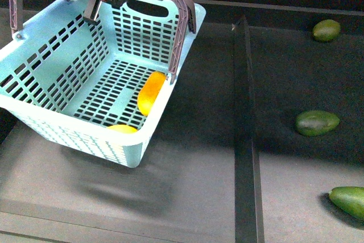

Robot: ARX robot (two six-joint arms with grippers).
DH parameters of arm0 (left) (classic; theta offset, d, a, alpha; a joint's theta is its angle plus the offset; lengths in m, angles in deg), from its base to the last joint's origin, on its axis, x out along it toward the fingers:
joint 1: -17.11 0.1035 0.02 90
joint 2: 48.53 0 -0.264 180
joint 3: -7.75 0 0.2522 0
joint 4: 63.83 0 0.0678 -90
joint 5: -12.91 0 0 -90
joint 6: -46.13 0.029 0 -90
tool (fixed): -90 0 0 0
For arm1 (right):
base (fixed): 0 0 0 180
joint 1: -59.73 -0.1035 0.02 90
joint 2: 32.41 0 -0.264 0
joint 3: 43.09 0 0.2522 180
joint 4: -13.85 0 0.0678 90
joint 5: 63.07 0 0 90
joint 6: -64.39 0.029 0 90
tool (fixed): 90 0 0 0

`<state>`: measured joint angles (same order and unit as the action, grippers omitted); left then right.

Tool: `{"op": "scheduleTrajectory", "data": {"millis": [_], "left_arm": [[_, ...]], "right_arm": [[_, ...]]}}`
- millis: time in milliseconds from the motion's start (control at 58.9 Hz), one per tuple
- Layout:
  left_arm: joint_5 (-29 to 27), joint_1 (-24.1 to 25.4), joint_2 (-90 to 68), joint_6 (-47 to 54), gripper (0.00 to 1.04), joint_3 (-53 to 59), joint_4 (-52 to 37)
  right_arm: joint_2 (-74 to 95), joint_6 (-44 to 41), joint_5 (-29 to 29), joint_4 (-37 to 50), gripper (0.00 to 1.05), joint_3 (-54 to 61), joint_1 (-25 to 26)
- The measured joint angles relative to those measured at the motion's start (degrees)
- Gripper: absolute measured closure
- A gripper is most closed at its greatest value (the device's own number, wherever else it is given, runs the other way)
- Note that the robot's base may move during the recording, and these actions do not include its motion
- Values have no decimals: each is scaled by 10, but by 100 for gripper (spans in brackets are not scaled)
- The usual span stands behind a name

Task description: Pick lemon and mango into basket

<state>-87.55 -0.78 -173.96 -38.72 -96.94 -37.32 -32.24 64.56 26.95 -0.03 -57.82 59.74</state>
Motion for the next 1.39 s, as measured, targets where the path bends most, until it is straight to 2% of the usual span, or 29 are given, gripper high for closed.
{"op": "scheduleTrajectory", "data": {"millis": [85,323,458,662,679,696,713,730,747,798,866,883,917,1019,1155,1392], "left_arm": [[-1,0,4,-2,74,4,-4],[-28,8,15,9,31,17,-56],[-43,12,32,6,7,17,-42],[-57,14,78,12,7,23,58],[-62,14,87,11,7,30,66],[-107,10,172,12,7,97,68],[-105,9,194,46,8,117,41],[-85,9,222,106,14,161,-50],[-78,9,232,130,15,177,-83],[-52,15,287,282,26,274,-277],[-31,30,357,540,42,404,-486],[-28,37,375,607,48,440,-531],[-22,46,394,680,55,481,-573],[-4,70,434,784,74,574,-616],[19,90,491,826,101,661,-637],[47,121,591,838,101,765,-642]], "right_arm": [[0,0,0,0,9,0,0],[0,0,0,0,9,0,0],[0,0,0,0,9,0,0],[0,0,0,0,9,0,0],[0,0,0,0,9,0,0],[0,0,0,0,9,0,0],[0,0,0,0,9,0,0],[0,0,0,0,9,0,0],[0,0,0,0,9,0,0],[0,0,0,0,9,0,0],[0,0,0,0,9,0,0],[0,0,0,0,9,0,0],[0,0,0,0,9,0,0],[0,0,0,0,9,0,0],[0,0,0,0,9,0,0],[0,0,0,0,9,0,0]]}}
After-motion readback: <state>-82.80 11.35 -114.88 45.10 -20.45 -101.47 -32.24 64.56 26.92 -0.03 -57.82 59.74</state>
